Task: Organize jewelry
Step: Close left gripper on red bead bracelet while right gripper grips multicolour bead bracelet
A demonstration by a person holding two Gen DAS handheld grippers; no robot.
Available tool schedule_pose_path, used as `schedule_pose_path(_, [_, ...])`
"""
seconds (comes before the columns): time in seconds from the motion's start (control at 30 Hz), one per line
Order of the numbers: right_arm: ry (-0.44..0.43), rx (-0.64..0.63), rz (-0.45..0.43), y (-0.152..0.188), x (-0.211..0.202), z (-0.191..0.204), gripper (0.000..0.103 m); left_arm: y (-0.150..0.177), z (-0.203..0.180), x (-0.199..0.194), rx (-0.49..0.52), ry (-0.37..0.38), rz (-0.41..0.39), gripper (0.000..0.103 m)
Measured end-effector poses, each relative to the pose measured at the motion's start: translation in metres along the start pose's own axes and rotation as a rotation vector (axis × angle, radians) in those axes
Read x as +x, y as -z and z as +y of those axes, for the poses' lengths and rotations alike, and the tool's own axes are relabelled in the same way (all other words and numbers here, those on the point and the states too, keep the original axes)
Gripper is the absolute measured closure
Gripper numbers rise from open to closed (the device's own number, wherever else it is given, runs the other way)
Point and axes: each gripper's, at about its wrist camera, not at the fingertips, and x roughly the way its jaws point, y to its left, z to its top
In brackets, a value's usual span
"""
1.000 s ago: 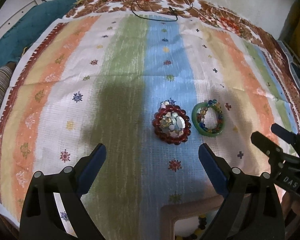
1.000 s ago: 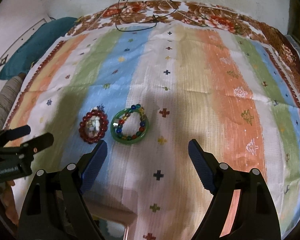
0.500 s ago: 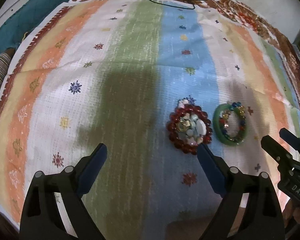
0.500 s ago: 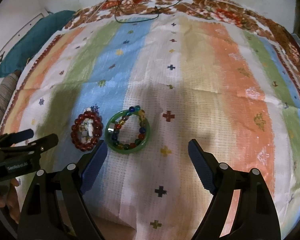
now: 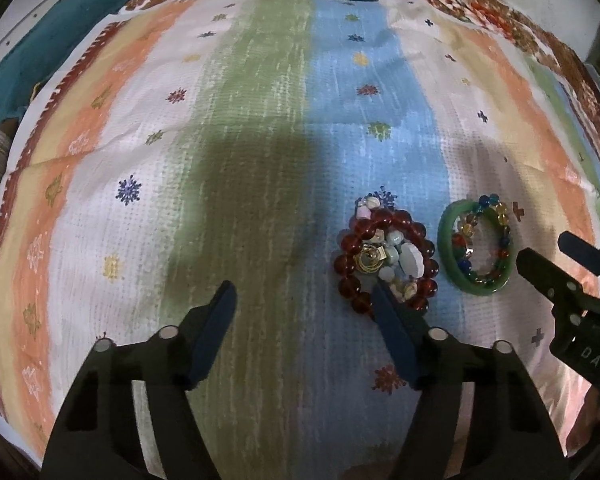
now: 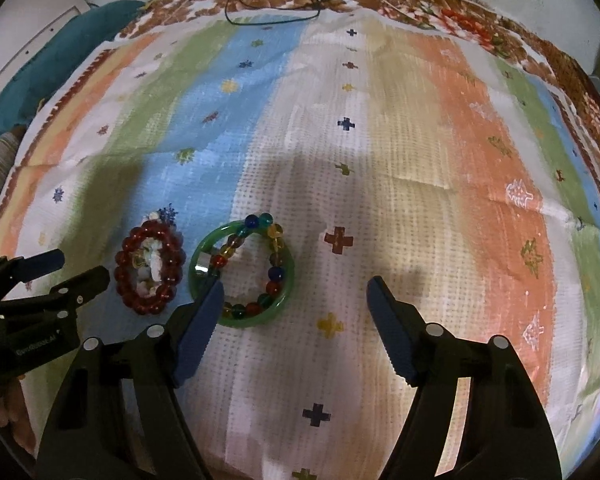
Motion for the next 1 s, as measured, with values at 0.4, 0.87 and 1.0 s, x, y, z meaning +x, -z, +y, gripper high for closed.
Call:
schedule_pose_path(0.4, [-0.016, 0.008, 0.007, -0.012, 0.012, -0.001, 0.043, 0.001, -0.007, 0.013, 0.032, 0.007, 0.009, 0.047])
schedule_pose_path(0.87, [-0.054, -0.009, 0.027, -0.023, 0.028, 0.003, 0.064, 0.009, -0.011, 0.015, 0.055, 0.027, -0.008, 0.054])
schedule_pose_path(1.0, [-0.06, -0.009, 0.022, -0.024, 0.029, 0.002, 0.065, 0.012, -0.016, 0.014, 0.097, 0.031, -0.015, 0.065])
